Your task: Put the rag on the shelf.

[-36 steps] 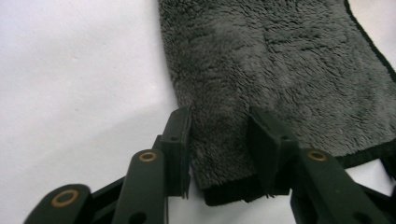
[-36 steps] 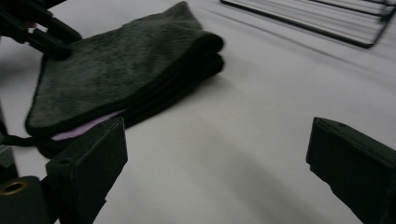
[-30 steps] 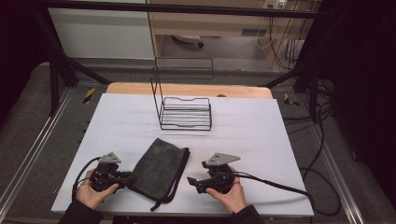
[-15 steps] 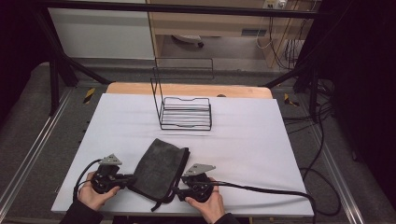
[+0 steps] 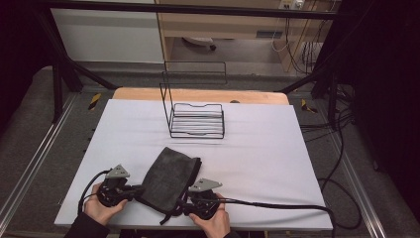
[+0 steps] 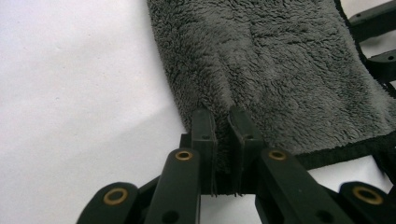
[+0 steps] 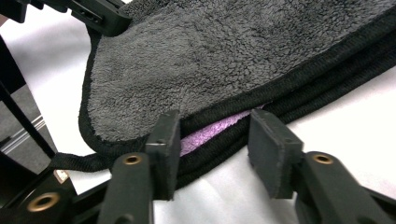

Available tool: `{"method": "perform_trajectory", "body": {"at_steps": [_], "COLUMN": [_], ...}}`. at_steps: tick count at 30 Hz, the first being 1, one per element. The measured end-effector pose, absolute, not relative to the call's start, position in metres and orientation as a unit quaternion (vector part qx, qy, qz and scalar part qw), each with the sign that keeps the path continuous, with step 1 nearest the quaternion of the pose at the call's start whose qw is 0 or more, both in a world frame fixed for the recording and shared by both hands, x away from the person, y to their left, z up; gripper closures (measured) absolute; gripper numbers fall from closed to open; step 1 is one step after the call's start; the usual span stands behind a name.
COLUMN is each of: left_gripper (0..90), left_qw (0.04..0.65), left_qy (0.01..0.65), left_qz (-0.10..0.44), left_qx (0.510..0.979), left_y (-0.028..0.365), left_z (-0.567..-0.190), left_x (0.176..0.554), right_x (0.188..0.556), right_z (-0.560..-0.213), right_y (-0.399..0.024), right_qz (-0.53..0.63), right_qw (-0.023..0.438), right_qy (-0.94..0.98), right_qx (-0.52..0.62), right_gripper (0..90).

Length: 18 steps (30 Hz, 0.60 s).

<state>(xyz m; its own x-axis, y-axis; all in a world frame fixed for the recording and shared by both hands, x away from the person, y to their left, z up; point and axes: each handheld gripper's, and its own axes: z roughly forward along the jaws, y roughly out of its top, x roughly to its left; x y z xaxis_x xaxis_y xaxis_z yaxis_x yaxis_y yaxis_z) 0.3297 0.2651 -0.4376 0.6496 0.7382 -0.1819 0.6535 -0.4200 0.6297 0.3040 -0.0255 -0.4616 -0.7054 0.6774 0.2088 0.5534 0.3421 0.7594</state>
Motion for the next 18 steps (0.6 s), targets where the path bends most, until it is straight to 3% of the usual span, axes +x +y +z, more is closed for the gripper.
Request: {"method": "perform_trajectory", "body": {"at_steps": [5, 6, 10, 18], "left_gripper": [82.3, 82.8, 84.2, 84.8], "left_qw": [0.345, 0.345, 0.347, 0.378], "left_qy": [0.420, 0.420, 0.427, 0.438], "left_qz": [0.057, 0.057, 0.051, 0.013], "left_qx": [0.838, 0.837, 0.834, 0.816], "left_y": [0.265, 0.265, 0.266, 0.260], "left_z": [-0.438, -0.438, -0.437, -0.435], "left_x": [0.330, 0.330, 0.330, 0.324], "right_x": [0.302, 0.303, 0.306, 0.325], "right_z": [-0.463, -0.463, -0.462, -0.445], "right_y": [-0.024, -0.024, -0.025, -0.049], "right_qz": [0.432, 0.433, 0.436, 0.422], "right_qw": [0.080, 0.068, 0.052, 0.028], "right_qy": [0.815, 0.813, 0.814, 0.829], "right_qx": [0.378, 0.384, 0.380, 0.366], "right_gripper": [70.5, 78.3, 83.1, 84.3]}}
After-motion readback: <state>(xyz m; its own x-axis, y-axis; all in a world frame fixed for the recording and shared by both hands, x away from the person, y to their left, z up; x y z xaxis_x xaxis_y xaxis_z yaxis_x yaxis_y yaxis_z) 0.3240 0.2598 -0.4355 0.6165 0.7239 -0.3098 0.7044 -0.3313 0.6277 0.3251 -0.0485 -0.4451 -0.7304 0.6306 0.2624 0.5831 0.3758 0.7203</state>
